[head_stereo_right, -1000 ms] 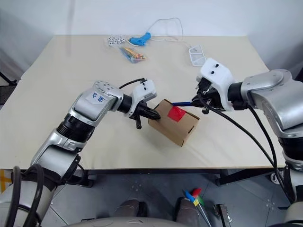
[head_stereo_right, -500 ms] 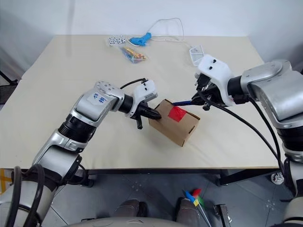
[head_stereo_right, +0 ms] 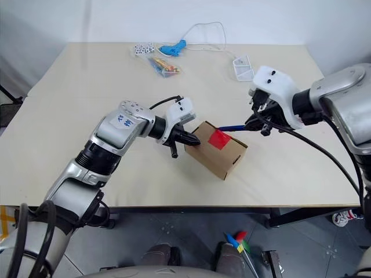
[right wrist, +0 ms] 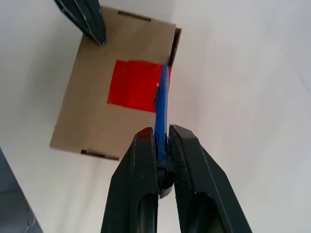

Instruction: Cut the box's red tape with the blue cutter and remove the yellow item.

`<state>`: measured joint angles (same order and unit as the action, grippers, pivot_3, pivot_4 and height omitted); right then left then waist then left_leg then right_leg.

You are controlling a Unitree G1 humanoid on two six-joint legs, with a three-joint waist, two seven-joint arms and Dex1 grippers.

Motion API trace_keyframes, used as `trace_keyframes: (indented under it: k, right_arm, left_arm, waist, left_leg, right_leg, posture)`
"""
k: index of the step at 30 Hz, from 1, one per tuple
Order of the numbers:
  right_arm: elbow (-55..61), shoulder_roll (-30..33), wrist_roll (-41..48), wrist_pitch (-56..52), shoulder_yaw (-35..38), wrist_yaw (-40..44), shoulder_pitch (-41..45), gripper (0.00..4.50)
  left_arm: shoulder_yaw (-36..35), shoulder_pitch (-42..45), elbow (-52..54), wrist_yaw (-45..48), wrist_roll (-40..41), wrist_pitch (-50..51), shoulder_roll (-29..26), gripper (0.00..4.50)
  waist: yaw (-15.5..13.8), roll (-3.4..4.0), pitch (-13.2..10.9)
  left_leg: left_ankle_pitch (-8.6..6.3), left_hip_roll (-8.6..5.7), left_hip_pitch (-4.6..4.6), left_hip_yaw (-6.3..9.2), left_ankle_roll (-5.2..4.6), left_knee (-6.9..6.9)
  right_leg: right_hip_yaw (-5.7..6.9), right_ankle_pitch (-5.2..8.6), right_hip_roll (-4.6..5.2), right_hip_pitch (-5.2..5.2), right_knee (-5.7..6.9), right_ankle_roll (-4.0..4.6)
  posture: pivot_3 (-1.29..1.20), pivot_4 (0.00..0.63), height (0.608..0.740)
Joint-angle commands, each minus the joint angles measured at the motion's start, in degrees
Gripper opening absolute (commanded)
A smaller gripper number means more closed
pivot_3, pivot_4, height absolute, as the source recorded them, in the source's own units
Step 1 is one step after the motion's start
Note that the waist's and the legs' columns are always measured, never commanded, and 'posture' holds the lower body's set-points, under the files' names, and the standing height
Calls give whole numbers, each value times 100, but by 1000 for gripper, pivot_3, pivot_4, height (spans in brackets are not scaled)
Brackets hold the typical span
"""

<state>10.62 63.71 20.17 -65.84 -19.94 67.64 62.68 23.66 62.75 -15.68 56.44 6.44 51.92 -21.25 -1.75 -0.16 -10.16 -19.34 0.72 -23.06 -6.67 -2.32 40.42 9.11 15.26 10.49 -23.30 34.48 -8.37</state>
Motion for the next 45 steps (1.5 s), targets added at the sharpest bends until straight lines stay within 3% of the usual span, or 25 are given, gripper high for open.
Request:
trace_keyframes:
  k: [1, 12, 33, 45]
  right_arm:
    - [3, 117, -43, 35, -42, 222, 96, 125]
    - [-273, -325, -271, 5, -262, 153, 74, 125]
    - [-649, 36, -816, 310, -566, 1146, 776, 125]
    - [-617, 37, -1033, 381, -826, 1551, 717, 125]
  left_arm:
    - [275, -135, -214, -181, -237, 134, 72, 0]
    - [266, -118, -268, -243, -258, 142, 102, 0]
    - [306, -105, -418, -445, -346, 240, 149, 0]
    - [309, -164, -383, -512, -353, 247, 167, 0]
  waist:
    - [0, 0, 0]
    - [23, -3, 12]
    - [10, -2, 11]
    - [10, -2, 12]
  left_leg:
    - [0, 0, 0, 1, 0, 0]
    - [0, 2, 5, -1, 0, 5]
    - [0, 1, -3, 11, 0, 26]
    - [0, 1, -4, 14, 0, 33]
  right_leg:
    - [0, 0, 0, 0, 0, 0]
    - [0, 0, -1, 5, 1, 0]
    - [-2, 0, 1, 6, 11, 0]
    - [-2, 0, 1, 7, 12, 0]
  posture:
    - [0, 150, 740]
    - [0, 150, 740]
    - [0, 150, 740]
    - [0, 150, 740]
